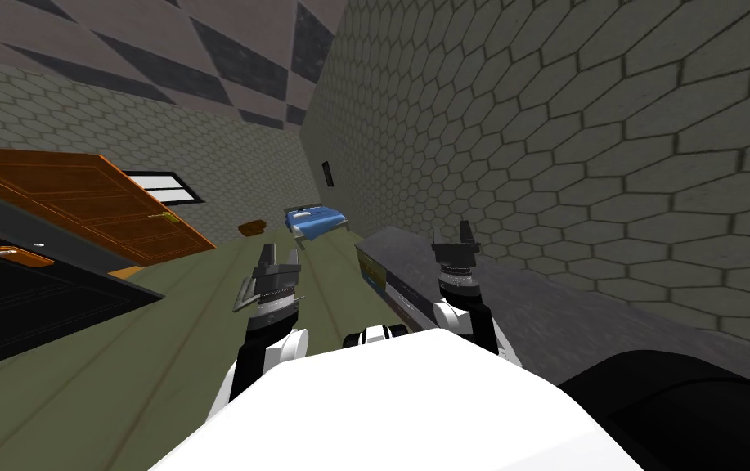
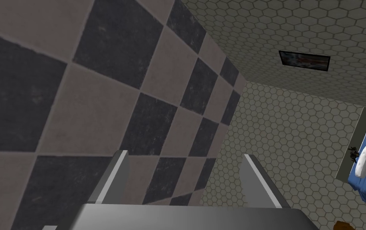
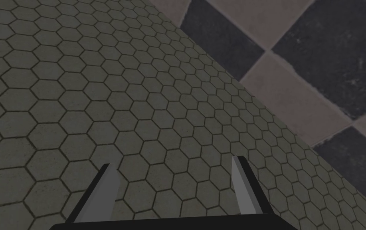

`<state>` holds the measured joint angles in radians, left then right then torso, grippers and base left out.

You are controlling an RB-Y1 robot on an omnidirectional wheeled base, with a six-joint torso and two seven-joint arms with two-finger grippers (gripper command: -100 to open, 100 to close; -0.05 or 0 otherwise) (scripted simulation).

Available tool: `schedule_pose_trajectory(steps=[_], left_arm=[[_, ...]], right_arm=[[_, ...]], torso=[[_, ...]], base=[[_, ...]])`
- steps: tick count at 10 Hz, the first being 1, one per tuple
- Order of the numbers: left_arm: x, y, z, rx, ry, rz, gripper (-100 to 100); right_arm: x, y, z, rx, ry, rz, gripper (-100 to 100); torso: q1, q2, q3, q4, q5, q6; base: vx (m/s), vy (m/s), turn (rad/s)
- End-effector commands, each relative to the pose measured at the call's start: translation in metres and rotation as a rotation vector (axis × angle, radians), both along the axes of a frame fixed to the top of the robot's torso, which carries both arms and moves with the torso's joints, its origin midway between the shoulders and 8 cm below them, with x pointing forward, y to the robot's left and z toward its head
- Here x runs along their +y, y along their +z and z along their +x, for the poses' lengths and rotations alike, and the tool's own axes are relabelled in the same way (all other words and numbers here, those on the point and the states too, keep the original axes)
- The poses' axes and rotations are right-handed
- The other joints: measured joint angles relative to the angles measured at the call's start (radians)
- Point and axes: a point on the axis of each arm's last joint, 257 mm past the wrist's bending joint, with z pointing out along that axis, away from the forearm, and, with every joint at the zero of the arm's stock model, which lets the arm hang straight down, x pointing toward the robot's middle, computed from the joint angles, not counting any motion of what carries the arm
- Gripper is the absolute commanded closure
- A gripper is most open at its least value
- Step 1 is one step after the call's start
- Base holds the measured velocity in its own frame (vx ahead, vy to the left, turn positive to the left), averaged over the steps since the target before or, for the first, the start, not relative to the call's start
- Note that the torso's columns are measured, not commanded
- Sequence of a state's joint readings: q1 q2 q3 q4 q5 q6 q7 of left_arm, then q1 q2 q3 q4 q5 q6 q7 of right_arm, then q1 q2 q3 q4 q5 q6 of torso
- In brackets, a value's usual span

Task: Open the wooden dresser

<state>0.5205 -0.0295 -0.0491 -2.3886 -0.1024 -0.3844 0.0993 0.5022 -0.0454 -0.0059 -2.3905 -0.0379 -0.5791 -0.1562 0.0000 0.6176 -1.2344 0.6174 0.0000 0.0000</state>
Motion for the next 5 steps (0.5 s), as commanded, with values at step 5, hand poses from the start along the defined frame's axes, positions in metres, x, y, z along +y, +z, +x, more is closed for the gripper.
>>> schedule_pose_trajectory(steps=[5], left_arm=[[0.0,0.0,0.0,0.001,0.0,0.0,0]], right_arm=[[0.022,-0.075,0.055,0.255,0.021,-0.109,-100]], torso=[[-0.001,0.12,-0.242,0.12,0.0,0.0]], base=[[0.053,0.065,0.141]])
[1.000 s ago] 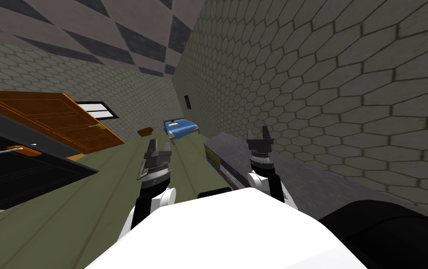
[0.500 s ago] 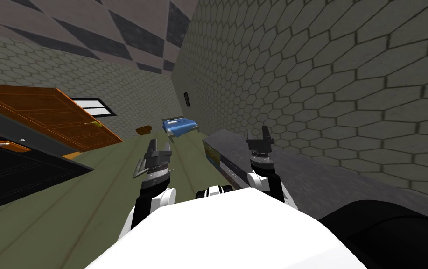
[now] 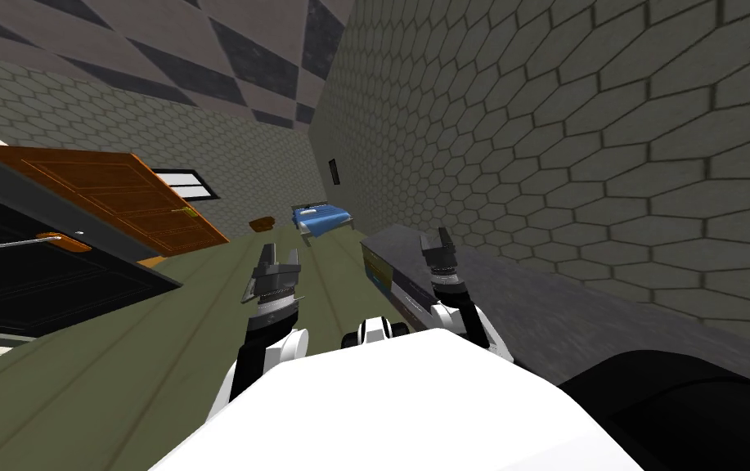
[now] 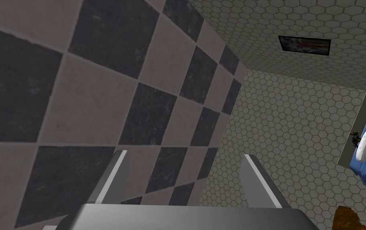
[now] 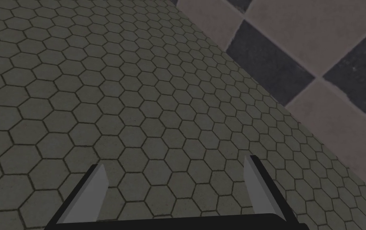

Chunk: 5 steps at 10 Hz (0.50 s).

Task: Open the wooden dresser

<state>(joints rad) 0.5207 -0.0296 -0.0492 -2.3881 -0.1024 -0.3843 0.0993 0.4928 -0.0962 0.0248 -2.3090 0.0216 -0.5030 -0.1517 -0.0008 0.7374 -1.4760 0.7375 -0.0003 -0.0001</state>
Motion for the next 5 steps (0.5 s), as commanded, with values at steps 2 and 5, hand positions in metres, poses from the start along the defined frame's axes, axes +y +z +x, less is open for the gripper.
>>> schedule_pose_trajectory(steps=[2,5], left_arm=[[0.0,0.0,0.0,0.0,0.0,0.0,0],[0.0,0.0,0.0,0.0,0.0,0.0,0]], right_arm=[[0.01,-0.059,0.034,0.189,0.001,-0.067,-100],[0.019,-0.12,0.058,0.358,-0.001,-0.138,-100]], torso=[[0.0,0.002,0.001,0.001,0.0,0.001],[0.001,0.001,0.0,0.0,0.001,0.001]], base=[[0.047,0.061,0.104],[0.068,0.085,0.153]])
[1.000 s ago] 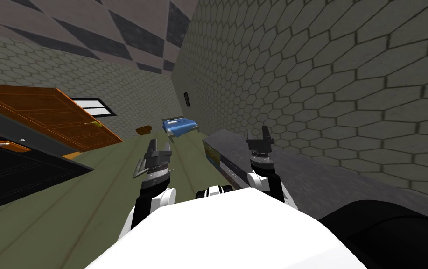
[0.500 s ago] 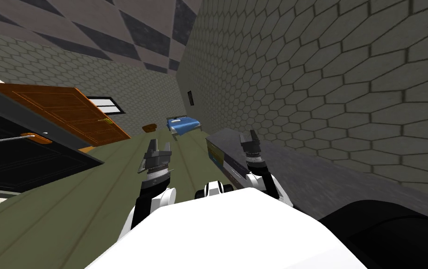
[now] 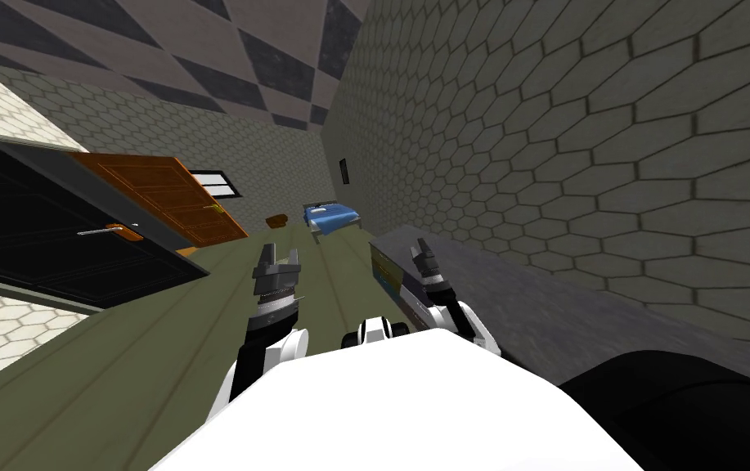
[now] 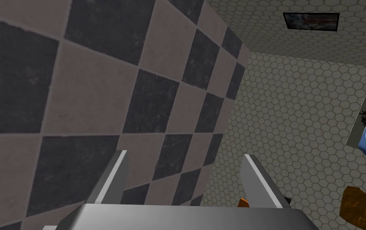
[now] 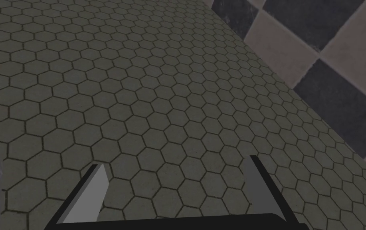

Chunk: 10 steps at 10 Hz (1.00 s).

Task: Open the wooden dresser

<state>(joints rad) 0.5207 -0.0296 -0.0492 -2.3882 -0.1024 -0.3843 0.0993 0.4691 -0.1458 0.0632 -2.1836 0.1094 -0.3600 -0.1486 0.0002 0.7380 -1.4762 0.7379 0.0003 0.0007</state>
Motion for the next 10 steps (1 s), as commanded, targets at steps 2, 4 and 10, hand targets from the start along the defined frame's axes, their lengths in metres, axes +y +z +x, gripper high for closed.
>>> schedule_pose_trajectory(steps=[2,4,10], left_arm=[[0.0,0.0,0.0,0.0,0.0,0.0,0],[0.0,0.0,0.0,0.0,0.0,0.0,0],[0.0,0.0,0.0,0.0,0.0,0.0,0]], right_arm=[[0.01,-0.069,0.019,0.184,-0.001,-0.084,-100],[0.013,-0.1,0.026,0.274,-0.007,-0.128,-100],[0.011,-0.196,0.031,0.514,-0.027,-0.23,-100]], torso=[[-0.002,0.0,0.0,0.0,-0.001,0.0],[0.0,0.001,0.0,0.0,0.0,0.0],[-0.001,0.001,0.0,0.0,0.0,0.0]], base=[[0.08,0.061,0.128],[0.067,0.068,0.119],[0.051,0.044,0.087]])
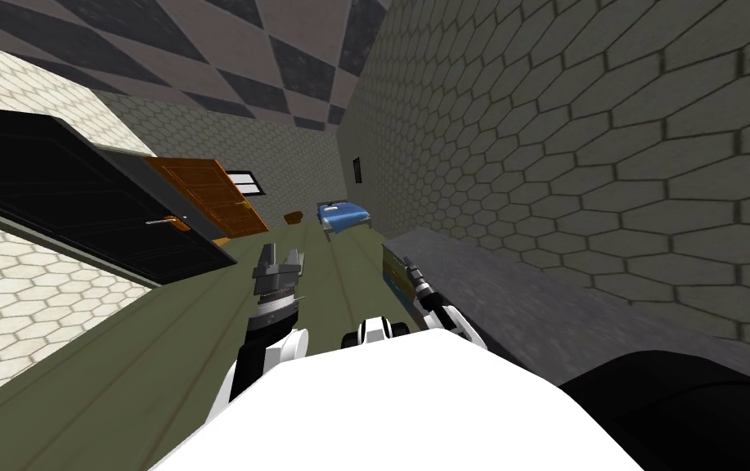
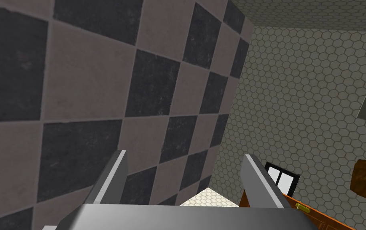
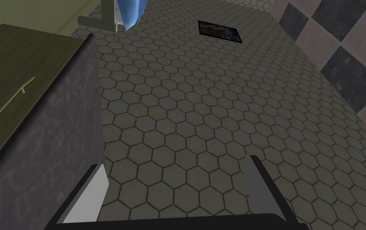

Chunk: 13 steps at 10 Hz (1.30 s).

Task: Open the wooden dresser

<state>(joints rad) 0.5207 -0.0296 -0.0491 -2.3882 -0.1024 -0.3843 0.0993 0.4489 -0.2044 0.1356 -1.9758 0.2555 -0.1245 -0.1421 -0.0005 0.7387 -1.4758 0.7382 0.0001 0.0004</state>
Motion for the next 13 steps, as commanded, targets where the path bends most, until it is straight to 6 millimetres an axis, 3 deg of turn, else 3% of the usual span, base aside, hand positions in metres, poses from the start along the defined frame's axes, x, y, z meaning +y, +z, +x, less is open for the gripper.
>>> schedule_pose_trajectory(steps=[1,3,4,8,9,11,12,13], left_arm=[[0.0,0.0,0.0,0.0,0.0,0.0,0],[0.0,0.0,0.0,0.0,0.0,0.0,0],[0.0,0.0,0.0,0.0,0.0,0.0,0],[0.0,0.0,0.0,0.0,0.0,0.0,0],[0.0,0.0,0.0,0.0,0.0,0.0,0],[0.0,0.0,0.0,0.0,0.0,0.0,0],[0.0,0.0,0.0,0.0,0.0,0.0,0],[0.0,0.0,0.0,0.0,0.0,0.0,0]], right_arm=[[-0.002,-0.047,-0.001,0.124,-0.013,-0.057,-100],[-0.004,-0.088,-0.005,0.228,-0.021,-0.115,-100],[-0.005,-0.092,-0.006,0.236,-0.022,-0.116,-100],[-0.015,-0.172,-0.027,0.439,-0.033,-0.244,-100],[-0.018,-0.176,-0.029,0.457,-0.043,-0.247,-100],[-0.027,-0.214,-0.044,0.561,-0.054,-0.318,-100],[-0.028,-0.216,-0.045,0.566,-0.055,-0.319,-100],[-0.033,-0.236,-0.055,0.627,-0.056,-0.385,-100]], torso=[[0.001,-0.001,-0.001,0.0,0.0,-0.001],[0.004,-0.003,-0.002,-0.001,0.001,-0.001],[0.001,-0.001,-0.001,0.0,0.0,0.0],[0.002,-0.002,-0.001,-0.001,0.0,-0.001],[0.001,-0.001,-0.001,0.0,0.0,0.0],[0.0,-0.001,0.0,0.0,0.0,-0.001],[0.001,-0.001,-0.001,0.0,0.0,0.0],[0.0,0.001,0.0,0.0,0.0,0.0]], base=[[0.078,0.06,0.12],[0.102,0.088,0.129],[0.036,0.027,0.011],[0.081,0.058,0.135],[0.042,0.017,-0.007],[0.079,0.041,0.14],[0.042,0.019,-0.024],[0.068,0.045,0.15]])
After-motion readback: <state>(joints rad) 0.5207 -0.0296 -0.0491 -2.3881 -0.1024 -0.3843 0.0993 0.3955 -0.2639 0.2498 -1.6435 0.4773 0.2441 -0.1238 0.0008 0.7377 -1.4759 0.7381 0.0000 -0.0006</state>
